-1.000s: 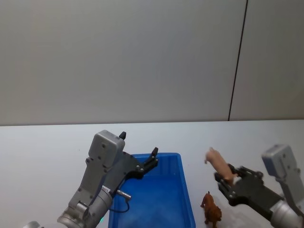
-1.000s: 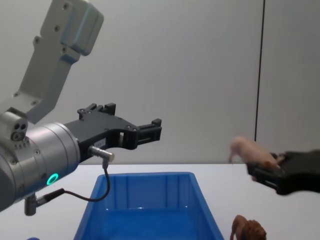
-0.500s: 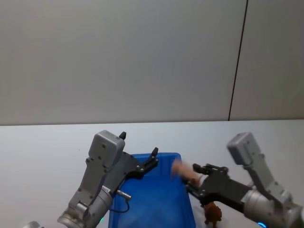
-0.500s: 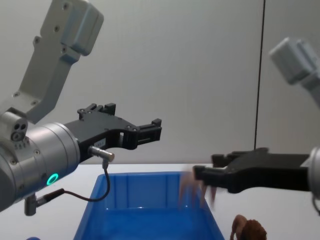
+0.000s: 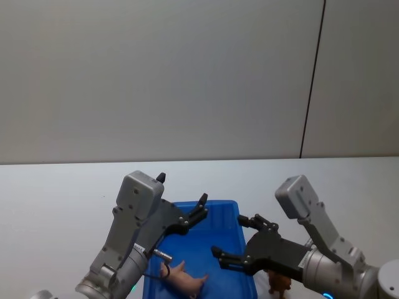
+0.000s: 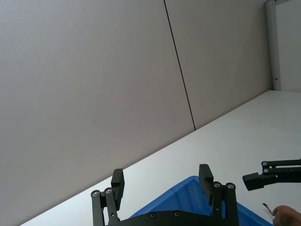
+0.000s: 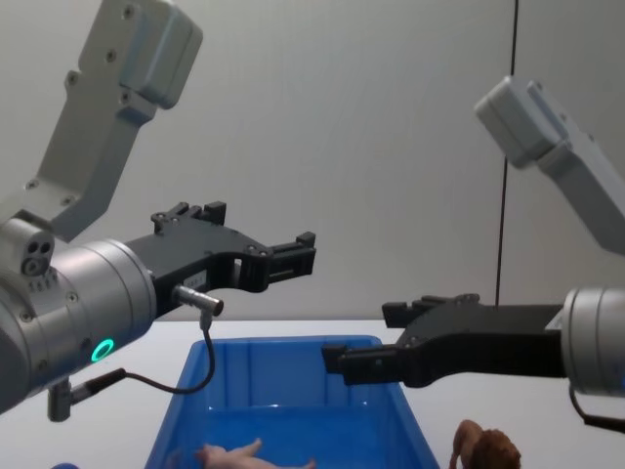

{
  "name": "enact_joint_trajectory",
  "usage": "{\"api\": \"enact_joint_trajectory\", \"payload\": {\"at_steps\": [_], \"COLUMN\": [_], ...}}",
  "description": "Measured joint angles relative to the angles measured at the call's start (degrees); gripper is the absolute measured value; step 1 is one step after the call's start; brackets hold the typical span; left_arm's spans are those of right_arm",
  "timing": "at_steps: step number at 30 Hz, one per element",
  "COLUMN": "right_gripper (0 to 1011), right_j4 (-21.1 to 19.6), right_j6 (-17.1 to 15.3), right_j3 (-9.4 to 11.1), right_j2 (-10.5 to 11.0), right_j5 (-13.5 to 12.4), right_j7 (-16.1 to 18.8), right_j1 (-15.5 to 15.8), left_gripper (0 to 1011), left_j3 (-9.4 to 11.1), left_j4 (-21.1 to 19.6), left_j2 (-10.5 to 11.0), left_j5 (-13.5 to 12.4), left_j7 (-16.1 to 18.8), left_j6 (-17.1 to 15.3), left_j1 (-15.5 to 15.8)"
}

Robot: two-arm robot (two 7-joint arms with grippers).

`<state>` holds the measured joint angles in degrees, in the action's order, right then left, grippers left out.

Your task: Pick up the two dolls from the table and place them into the box.

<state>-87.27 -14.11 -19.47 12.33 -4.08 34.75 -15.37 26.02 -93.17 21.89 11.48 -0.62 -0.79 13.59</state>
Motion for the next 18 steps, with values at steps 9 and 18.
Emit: {"api": "enact_joint_trajectory", "payload": {"at_steps": [9,18], "right_gripper": [1001,1001], "right_j4": [-2.6,-5.9], "right_j6": [0.9,1.7], "right_j3": [0.7,1.7], "right_j2": [1.9,4.9], "right_j5": [-0.9,-2.8], "right_j7": [-2.6,-6.7], "right_j1": [2.0,6.0], "left_gripper": [1001,1001], "left_j3": [0.0,0.0], "left_j4": [0.0,0.0], "left_j2": [0.0,0.0], "left_j5": [0.0,0.0], "left_j7": [0.0,0.0], "left_j6": [0.0,0.0], "left_j1": [0.0,0.0]}}
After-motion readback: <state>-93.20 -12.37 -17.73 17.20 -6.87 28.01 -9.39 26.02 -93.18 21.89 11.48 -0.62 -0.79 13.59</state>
